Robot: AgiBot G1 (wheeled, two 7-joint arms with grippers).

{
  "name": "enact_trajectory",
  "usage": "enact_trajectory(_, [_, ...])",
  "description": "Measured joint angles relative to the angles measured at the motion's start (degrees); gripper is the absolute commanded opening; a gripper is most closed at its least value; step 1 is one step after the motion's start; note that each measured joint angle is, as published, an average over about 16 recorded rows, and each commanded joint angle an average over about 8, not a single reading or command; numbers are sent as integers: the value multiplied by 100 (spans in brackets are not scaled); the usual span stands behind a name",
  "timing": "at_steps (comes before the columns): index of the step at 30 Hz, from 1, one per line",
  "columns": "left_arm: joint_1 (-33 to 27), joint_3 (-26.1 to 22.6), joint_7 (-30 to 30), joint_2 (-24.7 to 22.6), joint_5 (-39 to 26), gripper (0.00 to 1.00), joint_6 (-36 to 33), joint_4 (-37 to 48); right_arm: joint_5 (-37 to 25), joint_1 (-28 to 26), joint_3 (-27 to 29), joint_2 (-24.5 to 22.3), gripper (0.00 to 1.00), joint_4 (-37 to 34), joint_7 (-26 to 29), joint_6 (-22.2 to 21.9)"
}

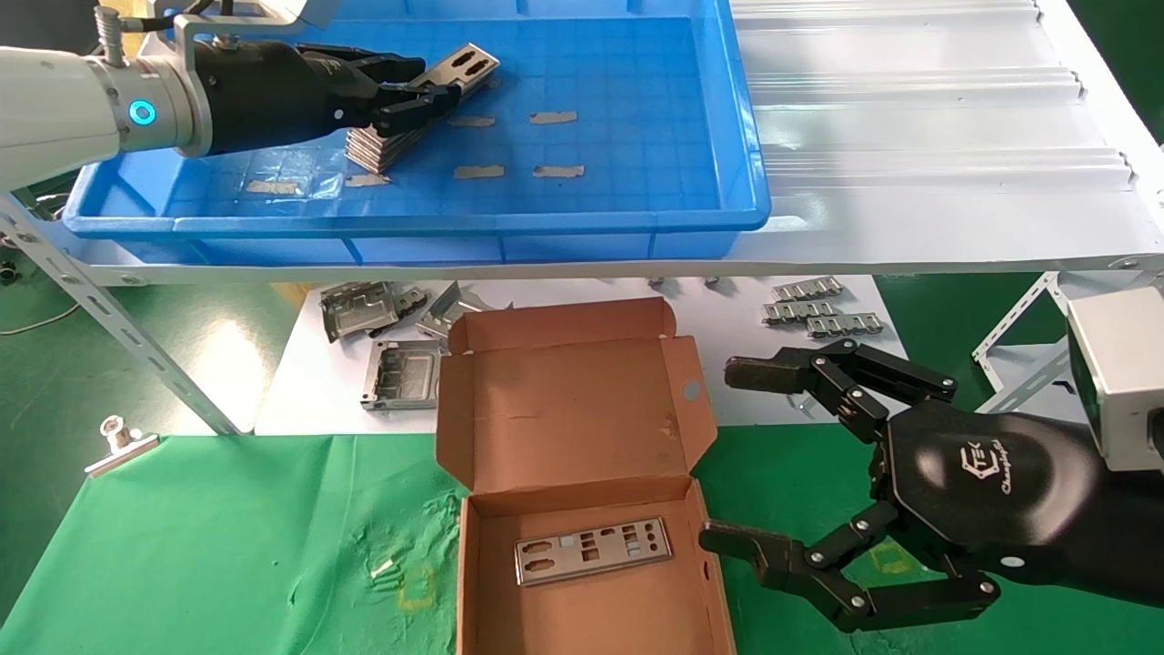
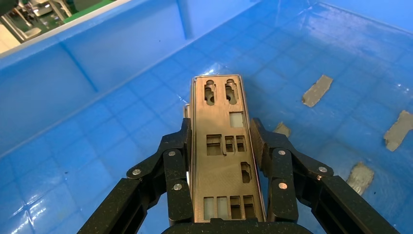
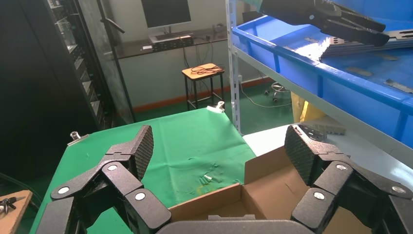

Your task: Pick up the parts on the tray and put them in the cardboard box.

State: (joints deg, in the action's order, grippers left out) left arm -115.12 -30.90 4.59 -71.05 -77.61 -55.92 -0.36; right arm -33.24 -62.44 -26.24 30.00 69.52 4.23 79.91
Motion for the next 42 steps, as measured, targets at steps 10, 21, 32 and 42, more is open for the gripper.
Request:
enact_trajectory(10, [-15, 10, 57, 46, 14, 0, -142, -14, 0, 0, 0, 0, 100, 0, 0, 0])
enact_trajectory(21, [-69, 49, 107, 122, 72, 0, -361, -38, 0, 0, 0, 0, 100, 0, 0, 0])
enact_trajectory(32, [-151, 176, 273, 404, 267, 0, -1391, -168, 0, 0, 0, 0, 100, 0, 0, 0])
enact_trajectory(42, [94, 227, 727, 780, 468, 0, -2970, -517, 0, 0, 0, 0, 100, 0, 0, 0])
